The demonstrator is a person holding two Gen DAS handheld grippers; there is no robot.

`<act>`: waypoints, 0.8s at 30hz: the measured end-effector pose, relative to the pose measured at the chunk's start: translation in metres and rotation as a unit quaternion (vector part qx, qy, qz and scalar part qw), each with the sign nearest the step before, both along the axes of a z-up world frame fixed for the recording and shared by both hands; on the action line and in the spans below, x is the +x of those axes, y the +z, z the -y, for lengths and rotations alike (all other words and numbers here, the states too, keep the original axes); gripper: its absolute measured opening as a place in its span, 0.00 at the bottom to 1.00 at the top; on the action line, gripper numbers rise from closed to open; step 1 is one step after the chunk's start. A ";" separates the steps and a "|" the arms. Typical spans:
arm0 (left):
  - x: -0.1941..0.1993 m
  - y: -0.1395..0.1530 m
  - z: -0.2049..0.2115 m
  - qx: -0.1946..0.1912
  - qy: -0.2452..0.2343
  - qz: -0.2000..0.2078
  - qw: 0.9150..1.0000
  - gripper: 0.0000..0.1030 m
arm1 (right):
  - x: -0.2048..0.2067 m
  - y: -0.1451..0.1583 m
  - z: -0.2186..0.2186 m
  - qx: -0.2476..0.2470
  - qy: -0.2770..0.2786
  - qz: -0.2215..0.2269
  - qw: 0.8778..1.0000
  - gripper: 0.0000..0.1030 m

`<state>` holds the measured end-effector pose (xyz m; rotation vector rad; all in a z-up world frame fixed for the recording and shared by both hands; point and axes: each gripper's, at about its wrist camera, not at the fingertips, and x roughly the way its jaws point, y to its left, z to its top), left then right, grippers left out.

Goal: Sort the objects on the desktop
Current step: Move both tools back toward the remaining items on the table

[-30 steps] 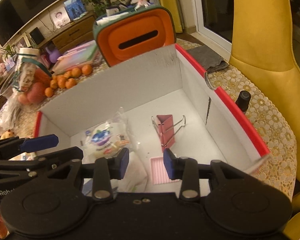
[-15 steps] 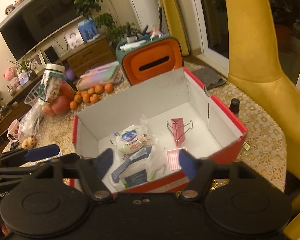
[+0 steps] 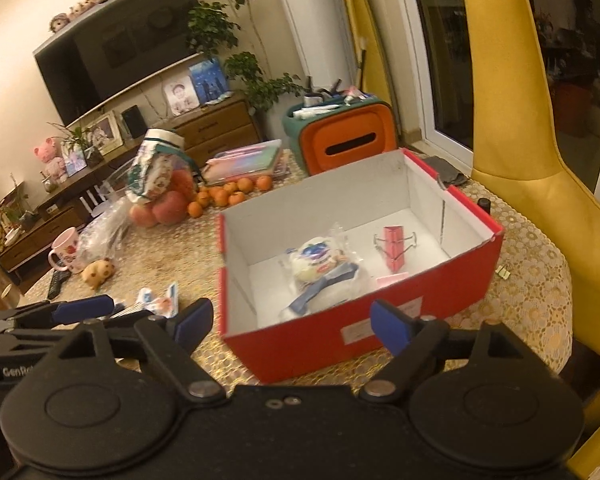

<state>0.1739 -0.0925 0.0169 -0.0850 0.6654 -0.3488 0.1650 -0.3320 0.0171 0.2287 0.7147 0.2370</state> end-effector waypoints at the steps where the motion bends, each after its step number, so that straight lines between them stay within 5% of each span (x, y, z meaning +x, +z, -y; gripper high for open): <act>1: -0.005 0.000 -0.006 0.001 0.005 0.004 1.000 0.83 | -0.007 0.002 -0.003 -0.003 0.004 0.006 1.000 0.83; 7: -0.035 -0.002 -0.037 -0.013 0.027 0.013 0.999 0.83 | -0.035 0.007 -0.030 -0.006 0.013 0.034 0.999 0.86; 11: -0.053 -0.012 -0.052 -0.014 0.029 0.016 0.999 1.00 | -0.048 0.003 -0.049 -0.014 0.017 0.050 0.999 0.88; 24: -0.075 -0.059 -0.083 0.020 0.015 0.035 0.999 1.00 | -0.060 -0.040 -0.108 -0.071 0.075 0.053 0.993 0.89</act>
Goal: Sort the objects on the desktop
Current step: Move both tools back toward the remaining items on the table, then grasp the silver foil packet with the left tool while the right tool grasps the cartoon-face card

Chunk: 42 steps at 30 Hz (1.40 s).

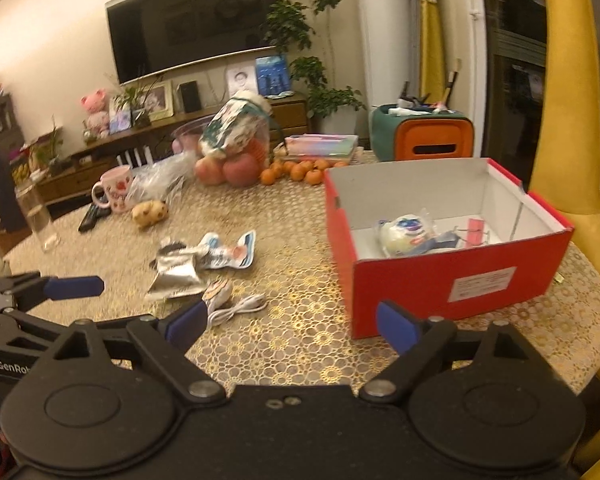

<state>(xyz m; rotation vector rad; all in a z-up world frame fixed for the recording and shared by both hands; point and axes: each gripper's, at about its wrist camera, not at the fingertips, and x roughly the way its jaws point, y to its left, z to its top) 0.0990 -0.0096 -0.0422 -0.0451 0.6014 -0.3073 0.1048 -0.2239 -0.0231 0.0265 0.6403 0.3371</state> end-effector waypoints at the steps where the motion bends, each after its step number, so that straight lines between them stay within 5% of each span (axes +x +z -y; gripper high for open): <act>1: 0.002 -0.003 -0.003 -0.001 0.000 -0.002 1.000 1.00 | 0.000 -0.003 -0.003 0.000 0.003 -0.003 1.000 0.89; 22: 0.080 -0.060 -0.053 0.057 0.080 -0.027 0.995 1.00 | 0.079 -0.041 -0.064 -0.003 0.055 -0.040 0.998 0.86; 42: 0.135 -0.069 -0.083 -0.053 0.121 -0.100 0.986 0.98 | 0.114 -0.081 -0.101 -0.039 0.085 -0.073 0.993 0.65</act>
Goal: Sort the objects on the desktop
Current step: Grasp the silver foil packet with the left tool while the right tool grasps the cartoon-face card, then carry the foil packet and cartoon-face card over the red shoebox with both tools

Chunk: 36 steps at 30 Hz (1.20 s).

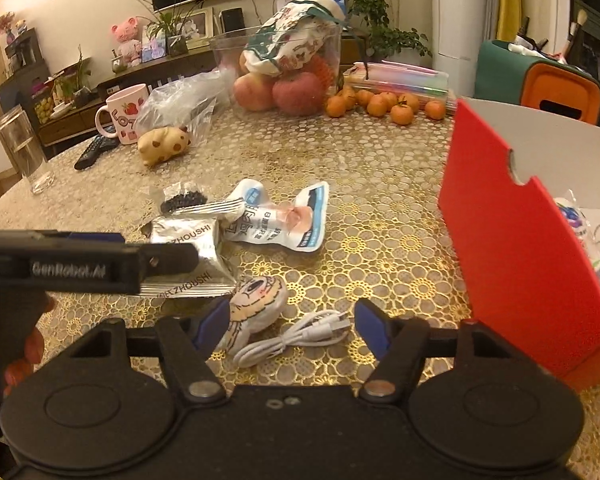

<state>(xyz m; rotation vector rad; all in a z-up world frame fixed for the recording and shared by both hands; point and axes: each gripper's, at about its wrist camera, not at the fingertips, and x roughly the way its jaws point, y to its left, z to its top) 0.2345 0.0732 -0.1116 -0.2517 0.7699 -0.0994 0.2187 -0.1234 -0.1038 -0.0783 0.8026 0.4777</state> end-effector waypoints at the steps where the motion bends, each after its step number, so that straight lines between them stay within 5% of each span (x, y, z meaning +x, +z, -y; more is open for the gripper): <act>1: 0.002 0.000 0.001 -0.001 -0.001 -0.002 1.000 0.97 | 0.001 -0.001 -0.003 -0.003 0.004 0.001 1.000 0.64; 5: 0.008 -0.004 0.006 -0.003 0.002 -0.016 1.000 0.94 | 0.003 -0.007 -0.012 -0.013 0.014 0.006 1.000 0.62; 10: 0.015 -0.010 0.008 -0.002 0.008 -0.035 0.999 0.77 | 0.007 -0.012 -0.019 -0.016 0.018 0.008 1.000 0.55; 21: 0.015 -0.010 0.014 0.008 0.009 -0.031 0.999 0.68 | 0.010 -0.014 -0.019 0.008 0.028 0.000 1.000 0.37; 36: 0.004 -0.001 0.014 0.009 0.012 -0.021 1.000 0.46 | 0.005 0.000 0.001 0.032 0.006 0.014 0.999 0.31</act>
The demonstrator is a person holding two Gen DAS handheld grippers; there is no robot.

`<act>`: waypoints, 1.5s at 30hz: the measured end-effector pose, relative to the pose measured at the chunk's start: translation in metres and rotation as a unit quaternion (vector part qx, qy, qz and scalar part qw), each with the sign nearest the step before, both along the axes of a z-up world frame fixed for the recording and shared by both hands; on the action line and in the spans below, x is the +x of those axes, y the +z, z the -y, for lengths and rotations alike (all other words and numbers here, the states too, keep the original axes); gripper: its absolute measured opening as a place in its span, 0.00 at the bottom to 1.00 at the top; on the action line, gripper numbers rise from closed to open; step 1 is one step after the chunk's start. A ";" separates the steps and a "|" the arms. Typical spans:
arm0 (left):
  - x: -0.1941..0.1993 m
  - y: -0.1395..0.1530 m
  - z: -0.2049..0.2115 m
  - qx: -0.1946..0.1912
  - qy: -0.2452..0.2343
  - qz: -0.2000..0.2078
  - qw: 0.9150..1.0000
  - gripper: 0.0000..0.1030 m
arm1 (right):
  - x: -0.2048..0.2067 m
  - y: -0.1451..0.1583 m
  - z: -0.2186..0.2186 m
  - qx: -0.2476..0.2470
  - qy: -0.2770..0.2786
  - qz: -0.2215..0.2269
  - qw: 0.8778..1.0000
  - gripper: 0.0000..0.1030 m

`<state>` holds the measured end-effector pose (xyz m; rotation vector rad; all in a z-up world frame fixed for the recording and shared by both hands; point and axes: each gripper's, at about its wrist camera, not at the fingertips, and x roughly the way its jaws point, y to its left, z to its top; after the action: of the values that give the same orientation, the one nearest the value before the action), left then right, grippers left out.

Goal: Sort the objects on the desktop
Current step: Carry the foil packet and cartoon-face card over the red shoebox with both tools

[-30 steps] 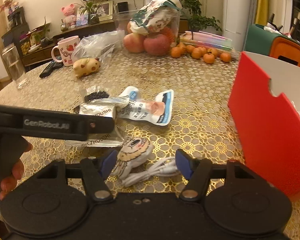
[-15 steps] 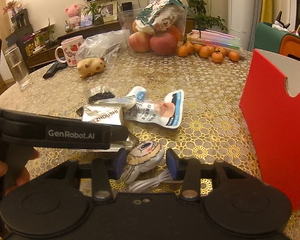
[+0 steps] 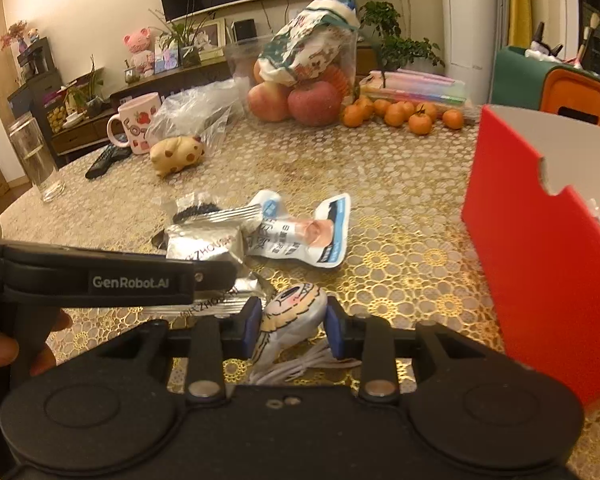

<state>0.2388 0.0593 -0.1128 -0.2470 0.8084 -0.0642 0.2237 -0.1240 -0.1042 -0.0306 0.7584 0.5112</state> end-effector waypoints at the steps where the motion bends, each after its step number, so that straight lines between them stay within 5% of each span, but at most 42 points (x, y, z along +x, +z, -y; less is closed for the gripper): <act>1: -0.002 0.001 0.001 0.000 0.000 0.001 1.000 0.46 | -0.001 0.002 0.002 0.002 -0.001 0.002 1.000 0.31; 17: -0.048 0.029 0.019 -0.005 -0.013 0.029 0.999 0.39 | -0.032 0.035 0.042 0.024 -0.030 0.023 0.999 0.31; 31: -0.089 0.084 0.076 -0.028 -0.085 0.073 0.993 0.39 | -0.075 0.074 0.093 0.036 -0.046 0.048 0.997 0.31; 45: -0.087 0.114 0.140 -0.029 -0.151 0.092 0.984 0.39 | -0.087 0.103 0.164 0.049 -0.085 0.069 0.993 0.31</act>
<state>0.1514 -0.0809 0.0016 -0.1689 0.6555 -0.3915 0.1372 -0.2880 -0.0010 0.0878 0.5947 0.3792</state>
